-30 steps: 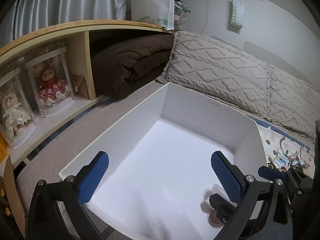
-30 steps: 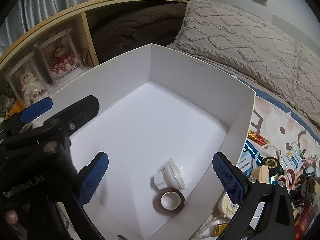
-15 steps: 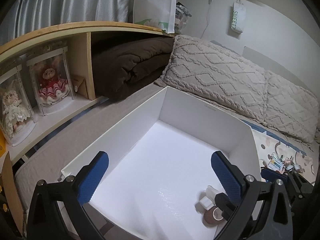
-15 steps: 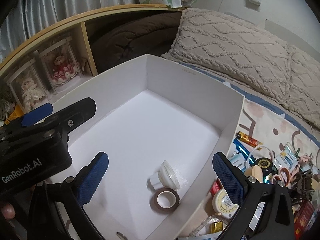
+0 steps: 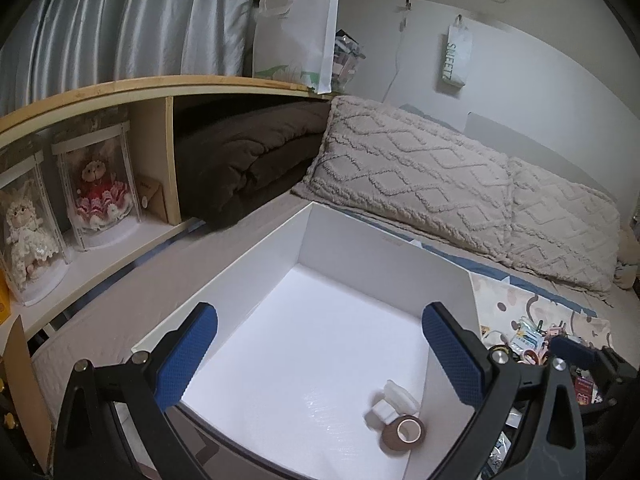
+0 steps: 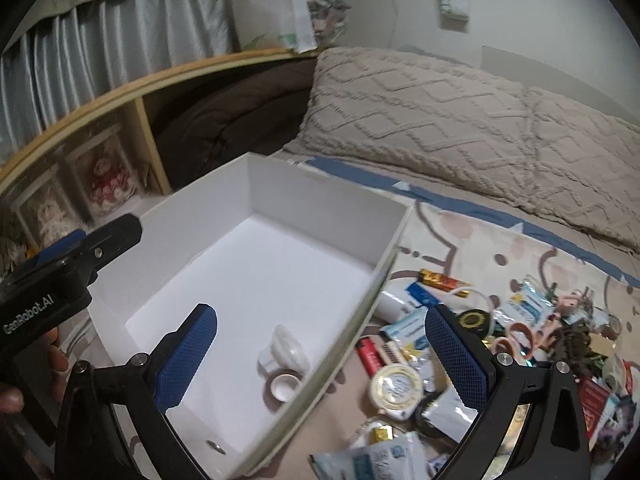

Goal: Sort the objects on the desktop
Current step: 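Raise both open tools out of the white box toward the pile, then move both tools over the pile toward the white gauze and mesh ball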

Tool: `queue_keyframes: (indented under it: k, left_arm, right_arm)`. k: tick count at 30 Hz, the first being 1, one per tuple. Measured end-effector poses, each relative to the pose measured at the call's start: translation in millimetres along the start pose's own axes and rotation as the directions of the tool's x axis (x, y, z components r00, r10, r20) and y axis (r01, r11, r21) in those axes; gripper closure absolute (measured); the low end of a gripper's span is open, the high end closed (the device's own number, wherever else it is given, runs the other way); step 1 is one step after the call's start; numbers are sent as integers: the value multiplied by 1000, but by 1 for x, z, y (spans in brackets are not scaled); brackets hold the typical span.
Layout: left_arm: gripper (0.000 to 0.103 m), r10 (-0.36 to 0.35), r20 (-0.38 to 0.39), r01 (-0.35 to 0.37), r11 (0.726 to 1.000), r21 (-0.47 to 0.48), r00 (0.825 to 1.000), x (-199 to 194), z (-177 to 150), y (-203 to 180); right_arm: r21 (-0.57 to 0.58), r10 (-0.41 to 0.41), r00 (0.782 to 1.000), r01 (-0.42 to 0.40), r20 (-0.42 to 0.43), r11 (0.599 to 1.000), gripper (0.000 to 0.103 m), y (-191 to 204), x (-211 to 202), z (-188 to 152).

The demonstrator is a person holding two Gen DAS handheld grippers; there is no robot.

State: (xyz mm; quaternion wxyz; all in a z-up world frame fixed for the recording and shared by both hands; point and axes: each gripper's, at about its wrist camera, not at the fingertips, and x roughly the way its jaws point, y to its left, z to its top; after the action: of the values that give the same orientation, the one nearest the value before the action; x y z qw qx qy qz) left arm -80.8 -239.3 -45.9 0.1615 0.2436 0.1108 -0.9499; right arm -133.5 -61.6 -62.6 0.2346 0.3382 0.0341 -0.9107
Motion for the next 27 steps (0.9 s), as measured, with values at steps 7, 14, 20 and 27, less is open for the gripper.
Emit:
queue_keyframes:
  k: [7, 14, 20, 27]
  left_arm:
    - [0, -32, 27, 32, 999, 5, 999, -13, 2, -9]
    - [0, -72, 48, 71, 997, 19, 996, -24, 2, -22]
    - [0, -108, 62, 105, 993, 47, 992, -35, 1, -37]
    - [0, -156, 88, 149, 986, 80, 984, -52, 0, -55]
  right_arm:
    - [44, -36, 999, 35, 28, 998, 0, -37, -31, -3]
    - [63, -87, 995, 84, 50, 994, 0, -72, -67, -11]
    - [88, -117, 990, 109, 85, 990, 0, -94, -101, -18]
    - [104, -135, 983, 122, 124, 987, 0, -119, -139, -28]
